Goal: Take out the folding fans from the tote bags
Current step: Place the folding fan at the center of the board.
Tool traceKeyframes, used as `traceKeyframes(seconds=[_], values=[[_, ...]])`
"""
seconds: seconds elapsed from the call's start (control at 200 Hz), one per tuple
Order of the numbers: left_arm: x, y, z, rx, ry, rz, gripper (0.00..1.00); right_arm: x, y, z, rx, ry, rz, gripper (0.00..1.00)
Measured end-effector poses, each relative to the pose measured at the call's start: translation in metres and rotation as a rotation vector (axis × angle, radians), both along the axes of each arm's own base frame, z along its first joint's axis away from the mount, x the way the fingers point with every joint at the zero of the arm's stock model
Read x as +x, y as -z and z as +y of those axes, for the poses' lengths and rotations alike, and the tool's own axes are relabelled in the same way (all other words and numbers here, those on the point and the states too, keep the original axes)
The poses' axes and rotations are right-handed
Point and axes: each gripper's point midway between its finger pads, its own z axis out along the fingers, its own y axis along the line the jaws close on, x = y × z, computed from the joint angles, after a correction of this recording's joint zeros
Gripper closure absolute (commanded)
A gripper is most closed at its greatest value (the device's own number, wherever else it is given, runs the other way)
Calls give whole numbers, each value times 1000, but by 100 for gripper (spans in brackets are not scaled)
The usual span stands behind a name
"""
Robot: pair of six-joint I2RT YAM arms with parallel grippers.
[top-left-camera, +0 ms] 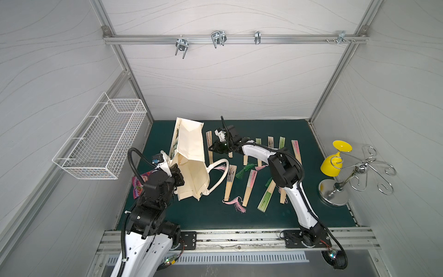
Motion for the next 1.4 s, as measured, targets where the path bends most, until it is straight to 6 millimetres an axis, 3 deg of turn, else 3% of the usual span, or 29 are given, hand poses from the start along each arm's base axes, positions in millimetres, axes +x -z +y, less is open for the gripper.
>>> traceKeyframes(seconds=[0.26, 0.37, 0.595, 0.76, 0.921, 1.081, 1.206, 1.306, 1.401], values=[[1, 1, -1, -12, 2, 5, 100, 32, 36, -16, -54, 40, 40, 85], [1, 1, -2, -17, 5, 7, 100, 41, 47, -20, -74, 47, 52, 77], [1, 2, -3, -25, 6, 10, 100, 46, 51, -29, -98, 55, 59, 60], [2, 2, -3, -31, 4, 15, 100, 47, 43, -42, -107, 61, 52, 57], [3, 3, -4, -40, -1, 20, 100, 43, 5, -66, -123, 86, -7, 45], [5, 4, -4, -47, -5, 26, 100, 31, -74, -92, -99, 119, -148, 38], [5, 3, -4, -54, -7, 26, 100, 10, -132, -114, -69, 146, -266, 37], [5, 2, -4, -66, -13, 26, 100, -11, -158, -130, -47, 154, -326, 36], [5, 2, -4, -77, -17, 25, 100, -34, -166, -142, -46, 148, -351, 36]])
